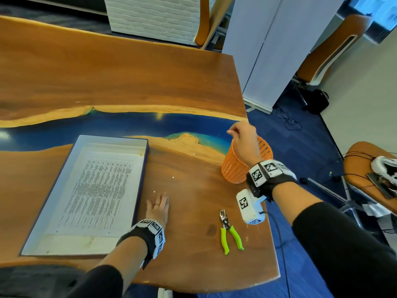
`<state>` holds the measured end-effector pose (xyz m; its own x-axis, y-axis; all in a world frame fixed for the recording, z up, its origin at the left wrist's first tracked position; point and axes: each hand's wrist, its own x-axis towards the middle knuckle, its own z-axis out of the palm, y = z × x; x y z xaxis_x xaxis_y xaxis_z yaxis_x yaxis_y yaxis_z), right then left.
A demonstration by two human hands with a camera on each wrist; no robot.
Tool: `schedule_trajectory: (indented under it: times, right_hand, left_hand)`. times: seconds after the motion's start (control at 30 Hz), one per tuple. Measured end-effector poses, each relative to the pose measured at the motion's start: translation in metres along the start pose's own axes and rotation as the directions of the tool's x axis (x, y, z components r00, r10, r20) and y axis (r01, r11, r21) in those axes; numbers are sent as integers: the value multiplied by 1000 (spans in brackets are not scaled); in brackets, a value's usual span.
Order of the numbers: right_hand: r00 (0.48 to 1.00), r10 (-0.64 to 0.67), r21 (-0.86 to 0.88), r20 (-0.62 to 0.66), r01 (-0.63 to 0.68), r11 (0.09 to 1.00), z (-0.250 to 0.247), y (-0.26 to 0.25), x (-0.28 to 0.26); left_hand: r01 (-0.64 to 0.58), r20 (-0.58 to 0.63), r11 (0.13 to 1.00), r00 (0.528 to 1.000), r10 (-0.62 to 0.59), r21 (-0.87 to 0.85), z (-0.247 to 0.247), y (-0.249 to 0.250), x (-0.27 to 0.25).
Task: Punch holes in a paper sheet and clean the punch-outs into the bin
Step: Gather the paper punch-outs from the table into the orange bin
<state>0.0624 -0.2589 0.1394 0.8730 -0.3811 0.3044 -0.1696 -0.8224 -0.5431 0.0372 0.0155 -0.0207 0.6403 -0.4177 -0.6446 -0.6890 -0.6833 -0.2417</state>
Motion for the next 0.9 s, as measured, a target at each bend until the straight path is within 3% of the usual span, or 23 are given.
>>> schedule_trajectory:
  times: [0.13,0.33,0.7,0.9]
  right_hand:
    - [975,-106,37,193,101,994,59,-20,-7]
    - [894,113,-139,434,-57,989,134,7,-24]
    - [846,388,-65,366,-393,917,193,52,-4]
    - [865,364,-50,346,-370,928,204,58,5]
  left_hand:
    - [-11,-40,1000,999,12,14,4,1,1]
    - [-66,-94,998,993,67,16,5,1,4]
    - [-100,19,986,994,103,-132,1,-2,23]
    - [-40,74,991,996,50,-131,-2,7,28]
